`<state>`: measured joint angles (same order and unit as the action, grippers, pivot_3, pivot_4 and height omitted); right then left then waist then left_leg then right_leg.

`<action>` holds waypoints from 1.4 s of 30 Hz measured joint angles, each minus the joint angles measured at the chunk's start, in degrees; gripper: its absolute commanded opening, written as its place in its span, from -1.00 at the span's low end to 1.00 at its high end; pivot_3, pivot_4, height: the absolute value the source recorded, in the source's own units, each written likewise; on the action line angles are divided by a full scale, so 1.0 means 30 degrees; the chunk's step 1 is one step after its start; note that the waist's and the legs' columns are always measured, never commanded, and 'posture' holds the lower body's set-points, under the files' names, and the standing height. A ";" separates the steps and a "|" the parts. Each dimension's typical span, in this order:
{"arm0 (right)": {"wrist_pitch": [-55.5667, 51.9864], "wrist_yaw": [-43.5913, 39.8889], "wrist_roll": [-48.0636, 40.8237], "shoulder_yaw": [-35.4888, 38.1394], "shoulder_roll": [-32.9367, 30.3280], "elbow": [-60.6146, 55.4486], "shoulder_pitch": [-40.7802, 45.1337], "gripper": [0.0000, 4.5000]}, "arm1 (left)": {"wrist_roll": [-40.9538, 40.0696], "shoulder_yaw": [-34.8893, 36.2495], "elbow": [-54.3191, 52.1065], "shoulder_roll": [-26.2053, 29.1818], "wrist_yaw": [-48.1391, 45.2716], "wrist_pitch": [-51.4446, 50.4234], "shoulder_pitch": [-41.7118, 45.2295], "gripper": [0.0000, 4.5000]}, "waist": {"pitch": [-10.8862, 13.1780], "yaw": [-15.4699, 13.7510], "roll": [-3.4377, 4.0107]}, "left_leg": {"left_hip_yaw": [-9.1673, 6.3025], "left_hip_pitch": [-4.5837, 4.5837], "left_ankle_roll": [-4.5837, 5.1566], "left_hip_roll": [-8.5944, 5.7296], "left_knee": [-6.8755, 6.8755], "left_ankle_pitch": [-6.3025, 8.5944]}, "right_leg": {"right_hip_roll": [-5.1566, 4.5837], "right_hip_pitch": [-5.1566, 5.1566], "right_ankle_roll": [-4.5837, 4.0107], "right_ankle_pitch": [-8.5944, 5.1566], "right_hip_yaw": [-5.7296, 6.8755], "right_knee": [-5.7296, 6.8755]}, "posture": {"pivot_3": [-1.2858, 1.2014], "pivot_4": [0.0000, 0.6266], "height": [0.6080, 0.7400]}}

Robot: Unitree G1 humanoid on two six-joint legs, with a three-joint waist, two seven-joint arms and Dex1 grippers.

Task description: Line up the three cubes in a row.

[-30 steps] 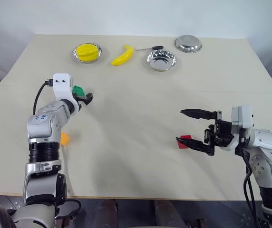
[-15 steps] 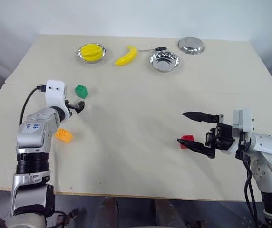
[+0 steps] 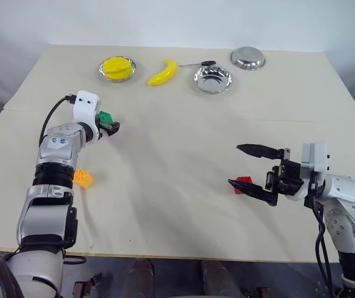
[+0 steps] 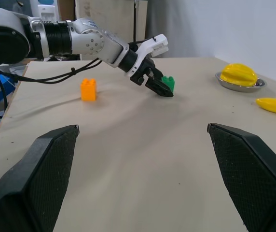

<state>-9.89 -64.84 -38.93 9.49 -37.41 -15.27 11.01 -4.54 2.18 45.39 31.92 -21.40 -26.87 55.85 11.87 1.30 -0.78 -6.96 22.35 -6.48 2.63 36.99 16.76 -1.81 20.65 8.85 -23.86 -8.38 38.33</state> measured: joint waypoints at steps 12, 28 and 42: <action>0.1339 -0.0798 0.0410 0.0491 0.0014 0.0888 -0.1090 1.00 | 0.0389 0.0267 0.3216 0.0066 -0.1558 0.3140 0.0878 -0.33 | 0.0000 0.0097 0.0000 | -0.0004 0.0002 0.0000 0.0000 0.0007 -0.0001 | 0.0000 0.0005 0.0000 0.0000 0.0008 0.0026 | 0.03 -0.52 1.00; 0.1805 -0.3216 0.0363 0.5950 -0.3389 0.0276 -0.7396 1.00 | -0.1192 -0.6270 -0.8642 -0.2833 -1.6227 0.5004 -0.3921 -0.33 | -0.0004 0.0182 0.0010 | 0.0007 -0.0022 0.0023 0.0013 0.0018 0.0003 | 0.0018 -0.0072 0.0000 0.0001 0.0008 -0.0027 | 0.03 -0.52 1.00; 0.0324 -0.2015 -0.0235 0.6658 -0.3528 -0.1671 -0.7599 1.00 | 0.1162 -0.8674 -1.4296 -0.2400 -1.3759 0.0904 -0.5939 -0.33 | -0.0012 -0.0433 0.0023 | -0.0006 -0.0081 0.0040 0.0012 0.0060 0.0004 | 0.0024 -0.0207 0.0036 0.0032 0.0003 -0.0117 | 0.03 -0.52 1.00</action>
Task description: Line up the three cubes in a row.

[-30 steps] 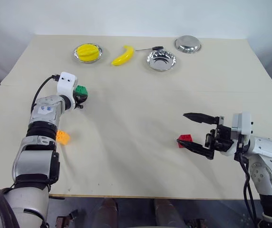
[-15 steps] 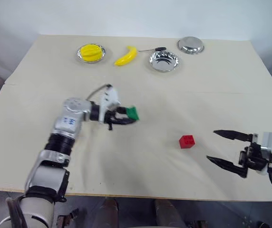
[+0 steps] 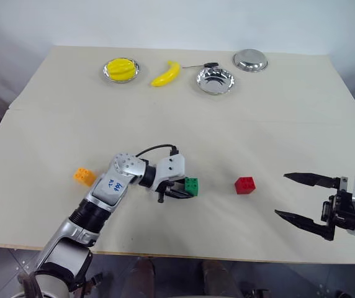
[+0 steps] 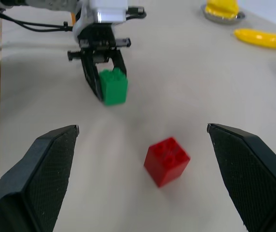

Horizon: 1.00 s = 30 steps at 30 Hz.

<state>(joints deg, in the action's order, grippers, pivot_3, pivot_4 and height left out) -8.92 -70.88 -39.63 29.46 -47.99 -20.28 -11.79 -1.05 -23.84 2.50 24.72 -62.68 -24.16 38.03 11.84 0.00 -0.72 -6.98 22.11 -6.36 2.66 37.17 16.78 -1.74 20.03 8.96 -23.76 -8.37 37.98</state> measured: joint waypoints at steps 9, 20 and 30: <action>-0.0458 0.0361 -0.0189 -0.0641 0.0018 -0.0303 0.0626 1.00 | 0.0474 -0.0760 0.1440 -0.1304 0.0064 0.0022 0.1212 -0.33 | -0.0003 -0.0550 0.0005 | -0.0006 -0.0044 0.0030 -0.0009 0.0028 0.0016 | -0.0003 -0.0121 0.0036 0.0025 0.0009 -0.0076 | 0.03 -0.52 1.00; -0.0802 0.0280 -0.0247 -0.0656 0.0017 -0.0266 0.0792 1.00 | 0.0918 -0.1422 0.3368 -0.2335 -0.0609 0.0938 0.2544 -0.33 | -0.0003 -0.0614 0.0005 | -0.0015 -0.0046 0.0034 -0.0018 0.0034 0.0018 | -0.0007 -0.0141 0.0043 0.0030 0.0017 -0.0095 | 0.03 -0.52 1.00; 0.0073 -0.1900 0.0357 0.0049 -0.0338 0.2369 -0.0298 1.00 | 0.1284 -0.1449 0.3270 -0.2742 -0.0228 0.0414 0.2564 0.11 | -0.0003 -0.0549 0.0005 | -0.0012 -0.0048 0.0047 -0.0019 0.0028 0.0025 | -0.0008 -0.0143 0.0047 0.0032 0.0016 -0.0106 | 0.03 -0.52 1.00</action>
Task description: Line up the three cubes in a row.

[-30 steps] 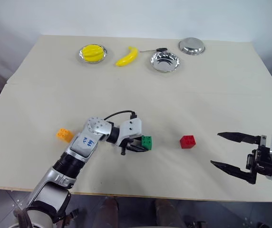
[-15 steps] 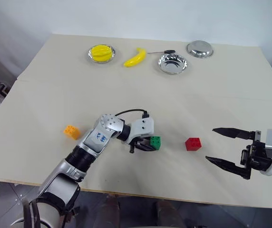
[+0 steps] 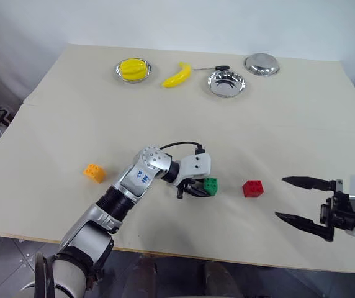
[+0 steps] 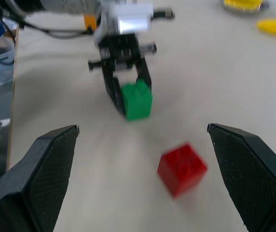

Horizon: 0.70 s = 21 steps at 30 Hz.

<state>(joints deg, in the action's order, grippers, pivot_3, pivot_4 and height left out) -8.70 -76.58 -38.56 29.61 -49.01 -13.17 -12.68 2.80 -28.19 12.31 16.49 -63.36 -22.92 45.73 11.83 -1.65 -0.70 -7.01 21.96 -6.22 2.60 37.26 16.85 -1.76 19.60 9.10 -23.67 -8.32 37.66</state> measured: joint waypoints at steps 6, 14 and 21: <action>0.0800 -0.0901 0.0583 0.0207 -0.0285 0.1481 0.0084 1.00 | -0.0210 0.0046 -0.0333 -0.0007 -0.0254 -0.0154 -0.0329 0.84 | 0.0000 0.0055 0.0000 | 0.0004 -0.0028 0.0010 0.0000 0.0003 -0.0003 | 0.0000 -0.0027 0.0001 0.0008 -0.0005 0.0002 | 0.03 -0.52 1.00; 0.0699 -0.1018 0.0640 -0.0333 -0.0309 0.1412 0.1292 1.00 | -0.1958 0.1586 -0.0360 0.2188 -0.2639 0.1617 -0.0152 0.99 | 0.0005 0.0249 0.0004 | 0.0012 -0.0011 0.0006 0.0011 -0.0049 -0.0006 | 0.0001 0.0035 -0.0013 0.0004 -0.0003 0.0002 | 0.03 -0.52 1.00; 0.0632 -0.1225 0.0655 -0.1385 -0.0338 0.1807 0.3118 1.00 | -0.5821 0.6828 0.2786 0.2926 -0.4713 0.7387 0.1555 0.99 | 0.0005 0.0473 0.0005 | 0.0010 -0.0004 0.0008 0.0012 -0.0054 -0.0005 | -0.0003 0.0038 -0.0013 0.0004 0.0004 -0.0004 | 0.03 -0.52 1.00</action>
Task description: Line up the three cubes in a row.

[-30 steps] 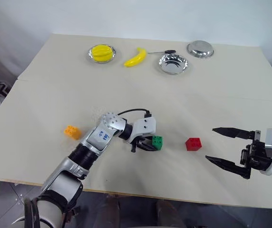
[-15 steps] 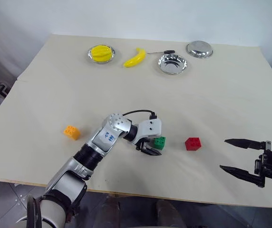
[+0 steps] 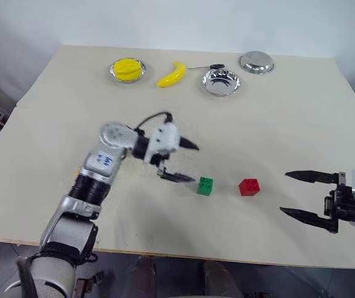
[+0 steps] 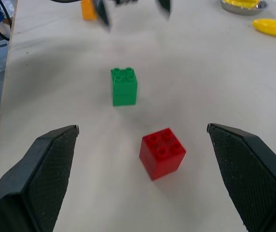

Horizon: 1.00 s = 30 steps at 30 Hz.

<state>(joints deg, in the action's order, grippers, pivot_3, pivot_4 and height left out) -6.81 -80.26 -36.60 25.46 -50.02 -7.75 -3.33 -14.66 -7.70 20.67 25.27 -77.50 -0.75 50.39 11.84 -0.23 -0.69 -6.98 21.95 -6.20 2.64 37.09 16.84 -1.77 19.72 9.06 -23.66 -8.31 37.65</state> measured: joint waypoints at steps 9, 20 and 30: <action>-0.1271 0.1997 -0.0473 -0.2035 0.1306 -0.1156 0.2927 1.00 | -0.1707 0.7364 0.3258 0.5978 0.2166 0.1146 -0.4833 0.99 | 0.0003 0.1211 0.0006 | 0.0012 0.0021 0.0002 0.0048 -0.0048 0.0001 | -0.0001 0.0137 -0.0068 -0.0035 0.0006 0.0103 | 0.03 -0.52 1.00; -0.1096 0.2094 -0.0536 -0.3521 0.1952 -0.2664 0.3555 1.00 | -0.3371 1.5182 0.3089 0.9753 0.4503 -0.1276 -1.5361 0.99 | 0.0011 0.0749 -0.0012 | 0.0026 0.0097 0.0032 0.0011 -0.0080 0.0019 | -0.0080 0.0267 -0.0094 -0.0049 0.0068 0.0191 | 0.03 -0.52 1.00; -0.0009 0.1436 -0.0273 -0.4777 0.2237 -0.3403 0.4187 1.00 | -0.4852 1.7663 -0.1603 0.7328 0.3803 -0.3498 -2.3064 0.99 | -0.0008 0.0371 -0.0048 | 0.0019 0.0065 0.0024 0.0015 -0.0110 0.0014 | -0.0108 0.0231 -0.0119 -0.0060 0.0104 0.0178 | 0.03 -0.52 1.00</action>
<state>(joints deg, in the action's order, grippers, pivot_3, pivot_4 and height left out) -6.83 -75.95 -37.42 11.13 -43.31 -17.96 9.23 -29.22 45.29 15.86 47.25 -66.09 -11.25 -18.80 11.82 0.88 -0.83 -6.93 22.14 -6.13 2.69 36.76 16.88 -2.10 20.41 8.71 -23.84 -8.00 38.18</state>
